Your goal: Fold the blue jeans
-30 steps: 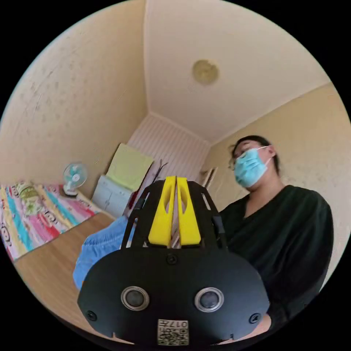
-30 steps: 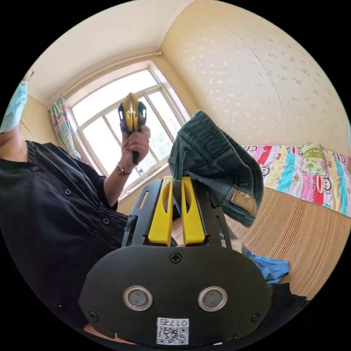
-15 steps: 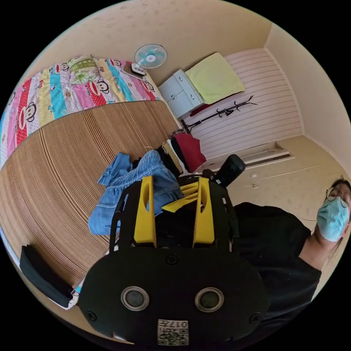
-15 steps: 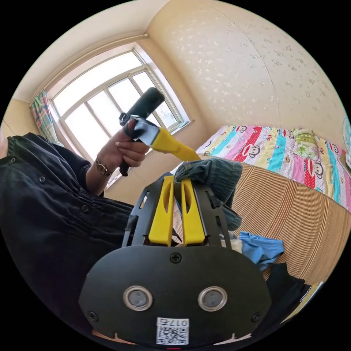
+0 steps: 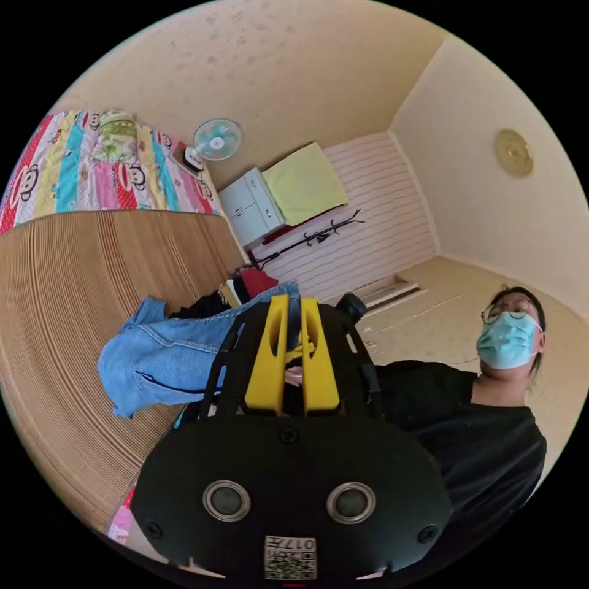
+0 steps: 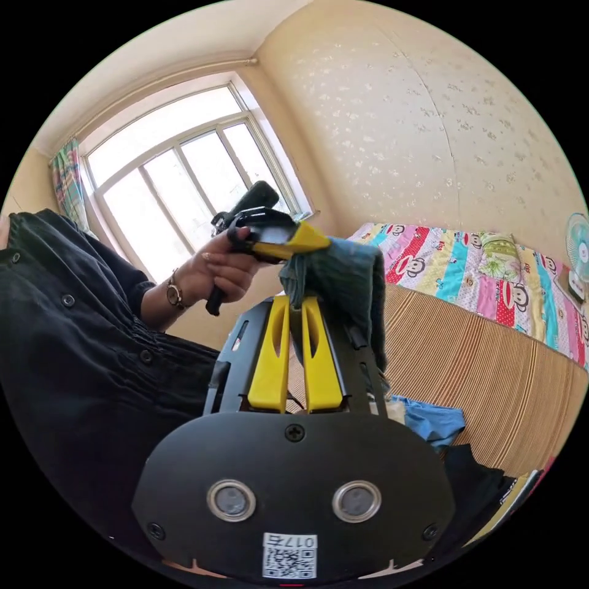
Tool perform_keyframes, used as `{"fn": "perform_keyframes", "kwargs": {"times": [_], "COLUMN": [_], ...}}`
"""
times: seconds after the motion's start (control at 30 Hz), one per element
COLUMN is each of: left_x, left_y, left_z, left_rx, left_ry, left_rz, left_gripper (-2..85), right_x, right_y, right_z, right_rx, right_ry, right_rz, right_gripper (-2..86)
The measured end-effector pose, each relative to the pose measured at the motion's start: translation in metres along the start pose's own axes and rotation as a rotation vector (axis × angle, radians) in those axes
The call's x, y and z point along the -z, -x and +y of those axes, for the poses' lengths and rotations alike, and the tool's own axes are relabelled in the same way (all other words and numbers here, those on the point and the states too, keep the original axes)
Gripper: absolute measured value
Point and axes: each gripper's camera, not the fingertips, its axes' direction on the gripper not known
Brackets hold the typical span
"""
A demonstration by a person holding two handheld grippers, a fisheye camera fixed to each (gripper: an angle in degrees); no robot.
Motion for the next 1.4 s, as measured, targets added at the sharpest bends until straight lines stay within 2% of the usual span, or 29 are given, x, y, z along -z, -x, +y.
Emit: {"fn": "perform_keyframes", "kwargs": {"times": [0.07,0.13,0.2,0.23,0.27,0.33,0.4,0.47,0.5,0.6,0.73,0.8,0.93,1.2,1.4], "left_x": [0.019,0.044,0.090,0.099,0.112,0.121,0.109,0.091,0.079,0.052,0.032,0.026,0.015,0.067,0.129], "left_y": [-0.024,-0.048,-0.060,-0.060,-0.059,-0.058,-0.039,-0.025,-0.016,0.009,0.017,0.015,0.026,0.050,0.044], "left_z": [-0.008,-0.015,-0.020,-0.024,-0.034,-0.048,-0.057,-0.055,-0.052,-0.053,-0.065,-0.074,-0.077,-0.071,-0.075], "left_rx": [-0.122,-0.286,-0.479,-0.482,-0.451,-0.382,-0.103,0.014,0.070,0.202,0.255,0.260,0.276,0.336,0.297], "left_ry": [-0.039,-0.148,-0.465,-0.512,-0.521,-0.425,-0.256,-0.118,-0.055,0.100,0.247,0.303,0.424,0.416,0.355], "left_rz": [0.070,0.259,0.734,0.771,0.709,0.432,0.017,-0.194,-0.258,-0.302,-0.432,-0.564,-0.643,-0.365,-0.223], "left_gripper": [3.0,1.1,-0.4,-0.5,-0.6,-0.7,0.0,2.4,6.2,12.1,17.7,19.8,19.8,6.6,4.2], "right_x": [0.030,0.046,0.053,0.053,0.053,0.052,0.053,0.053,0.052,0.044,0.030,0.023,0.003,0.010,0.039], "right_y": [-0.003,-0.010,-0.018,-0.020,-0.019,-0.022,-0.029,-0.033,-0.032,-0.018,0.010,0.023,0.055,0.072,0.088], "right_z": [0.004,0.005,0.005,0.005,0.008,0.014,0.019,0.021,0.021,0.020,0.003,-0.001,-0.004,0.001,-0.004], "right_rx": [0.000,-0.007,-0.032,-0.040,-0.045,-0.094,-0.174,-0.207,-0.204,-0.175,-0.071,-0.024,0.086,0.136,0.211], "right_ry": [-0.149,-0.241,-0.260,-0.237,-0.225,-0.228,-0.223,-0.150,-0.131,-0.074,0.036,0.083,0.193,0.270,0.257], "right_rz": [-0.105,-0.249,-0.352,-0.356,-0.322,-0.276,-0.245,-0.189,-0.179,-0.123,0.018,0.073,0.158,0.158,0.219], "right_gripper": [2.6,2.5,2.5,2.5,2.5,2.6,2.7,2.7,2.7,2.7,2.6,2.6,2.6,2.5,2.4]}}
